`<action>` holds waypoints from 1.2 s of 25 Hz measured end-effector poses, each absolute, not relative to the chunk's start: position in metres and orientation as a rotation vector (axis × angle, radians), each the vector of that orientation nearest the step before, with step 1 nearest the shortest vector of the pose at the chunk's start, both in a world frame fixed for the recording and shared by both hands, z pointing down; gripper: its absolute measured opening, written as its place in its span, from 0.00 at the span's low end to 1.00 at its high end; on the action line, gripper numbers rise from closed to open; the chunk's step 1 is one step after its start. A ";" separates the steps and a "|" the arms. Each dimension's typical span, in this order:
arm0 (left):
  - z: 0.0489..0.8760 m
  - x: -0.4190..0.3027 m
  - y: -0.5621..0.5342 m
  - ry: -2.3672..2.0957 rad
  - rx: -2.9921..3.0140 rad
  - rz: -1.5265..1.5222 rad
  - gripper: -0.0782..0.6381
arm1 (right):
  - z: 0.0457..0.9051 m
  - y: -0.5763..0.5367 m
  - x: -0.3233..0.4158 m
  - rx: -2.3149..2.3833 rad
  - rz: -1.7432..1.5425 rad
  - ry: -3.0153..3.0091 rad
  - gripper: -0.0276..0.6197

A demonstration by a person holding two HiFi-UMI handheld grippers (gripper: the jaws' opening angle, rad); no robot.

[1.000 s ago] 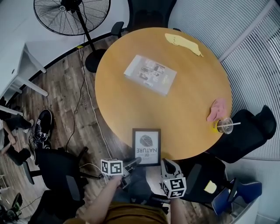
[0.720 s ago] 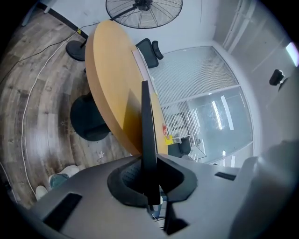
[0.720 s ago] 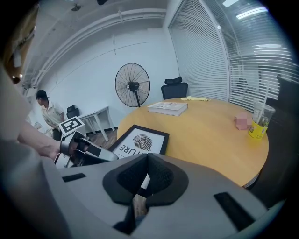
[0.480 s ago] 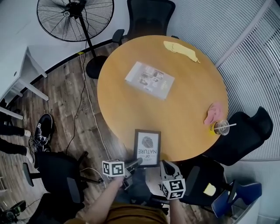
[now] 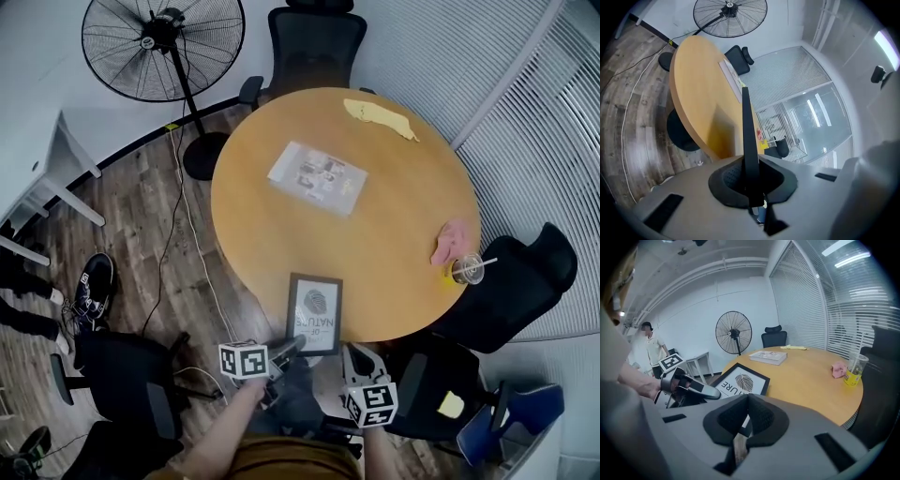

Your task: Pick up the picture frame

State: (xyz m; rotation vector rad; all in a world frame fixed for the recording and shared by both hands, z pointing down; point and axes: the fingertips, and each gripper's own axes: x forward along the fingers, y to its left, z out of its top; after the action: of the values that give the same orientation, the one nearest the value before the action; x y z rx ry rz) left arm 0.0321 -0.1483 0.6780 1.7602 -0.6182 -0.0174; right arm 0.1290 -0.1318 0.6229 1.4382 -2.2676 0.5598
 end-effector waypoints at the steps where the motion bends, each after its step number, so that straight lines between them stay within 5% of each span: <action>1: 0.676 0.031 -0.148 -0.627 1.769 -0.012 0.18 | 0.621 -0.130 0.128 1.441 0.555 -2.269 0.06; 30: 0.593 -0.001 -0.115 -0.799 2.035 0.087 0.17 | 0.557 -0.082 0.109 1.605 0.434 -2.372 0.06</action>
State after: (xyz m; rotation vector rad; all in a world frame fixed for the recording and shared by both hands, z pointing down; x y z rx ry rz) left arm -0.0011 -0.1147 0.5928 2.0350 -0.7985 0.0874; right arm 0.1091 -0.0824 0.5573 1.6046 -2.3723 0.4339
